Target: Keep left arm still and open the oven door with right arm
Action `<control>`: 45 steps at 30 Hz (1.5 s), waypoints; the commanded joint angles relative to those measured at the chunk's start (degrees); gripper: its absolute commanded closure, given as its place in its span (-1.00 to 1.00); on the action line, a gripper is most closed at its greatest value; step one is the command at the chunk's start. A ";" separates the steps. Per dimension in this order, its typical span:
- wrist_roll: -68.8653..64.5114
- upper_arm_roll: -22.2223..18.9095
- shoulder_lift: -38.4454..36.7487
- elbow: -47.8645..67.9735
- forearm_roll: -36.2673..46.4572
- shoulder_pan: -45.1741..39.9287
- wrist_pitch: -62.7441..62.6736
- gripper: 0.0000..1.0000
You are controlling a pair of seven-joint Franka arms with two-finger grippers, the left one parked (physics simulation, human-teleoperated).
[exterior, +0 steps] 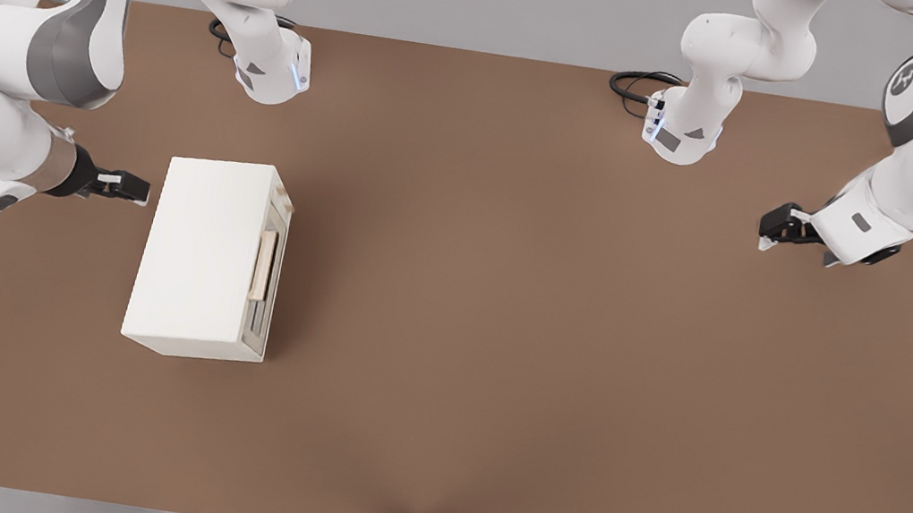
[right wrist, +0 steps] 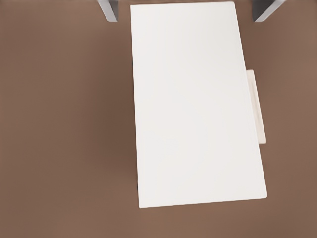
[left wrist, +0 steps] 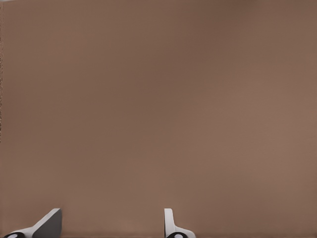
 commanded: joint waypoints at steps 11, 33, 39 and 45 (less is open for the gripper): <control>0.63 0.54 14.15 5.00 -31.23 28.40 0.43 0.57; 13.38 -0.52 25.58 -0.10 -42.68 35.35 -0.71 0.57; 13.38 -0.52 25.32 -1.33 -42.51 35.35 -0.89 0.57; 13.38 -0.52 25.49 -1.33 -42.33 34.92 -0.71 0.57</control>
